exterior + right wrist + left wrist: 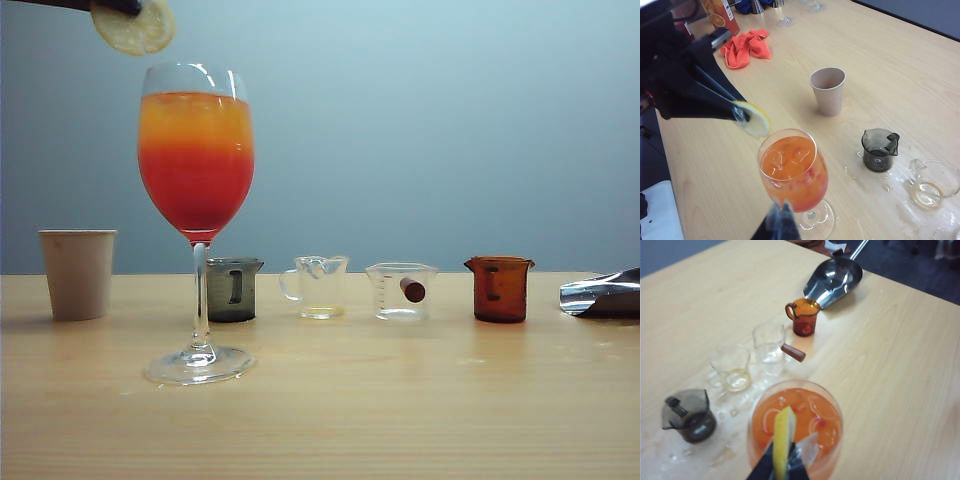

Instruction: Pick up the lemon slice from the paper cup on the left and carefully insert it into the rim of the goblet.

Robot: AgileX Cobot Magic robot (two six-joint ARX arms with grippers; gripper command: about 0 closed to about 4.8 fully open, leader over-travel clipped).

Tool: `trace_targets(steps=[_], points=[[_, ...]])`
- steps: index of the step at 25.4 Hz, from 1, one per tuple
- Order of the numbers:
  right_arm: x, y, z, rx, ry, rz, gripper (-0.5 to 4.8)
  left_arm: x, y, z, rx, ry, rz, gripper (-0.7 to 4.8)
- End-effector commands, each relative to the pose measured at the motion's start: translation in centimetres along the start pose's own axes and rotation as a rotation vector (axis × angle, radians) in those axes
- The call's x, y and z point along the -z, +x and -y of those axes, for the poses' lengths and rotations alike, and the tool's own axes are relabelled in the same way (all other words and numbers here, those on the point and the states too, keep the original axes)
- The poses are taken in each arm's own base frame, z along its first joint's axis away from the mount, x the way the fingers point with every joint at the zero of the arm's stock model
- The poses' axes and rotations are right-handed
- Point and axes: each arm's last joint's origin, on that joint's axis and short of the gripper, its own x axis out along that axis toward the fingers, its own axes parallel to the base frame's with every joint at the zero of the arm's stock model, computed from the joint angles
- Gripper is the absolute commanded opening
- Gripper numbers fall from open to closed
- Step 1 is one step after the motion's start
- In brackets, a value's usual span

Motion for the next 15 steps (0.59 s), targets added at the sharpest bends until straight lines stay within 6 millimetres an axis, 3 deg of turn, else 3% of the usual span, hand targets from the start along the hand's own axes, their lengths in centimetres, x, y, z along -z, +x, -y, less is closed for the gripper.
trace_targets(steps=[1, 15], points=[[-0.23, -0.18, -0.06, 0.001, -0.008, 0.016, -0.02, 0.36, 0.34, -0.14, 0.012, -0.030, -0.033, -0.06], [-0.22, -0.18, -0.03, 0.002, -0.009, 0.016, -0.02, 0.48, 0.99, -0.29, -0.001, -0.016, -0.058, -0.06]])
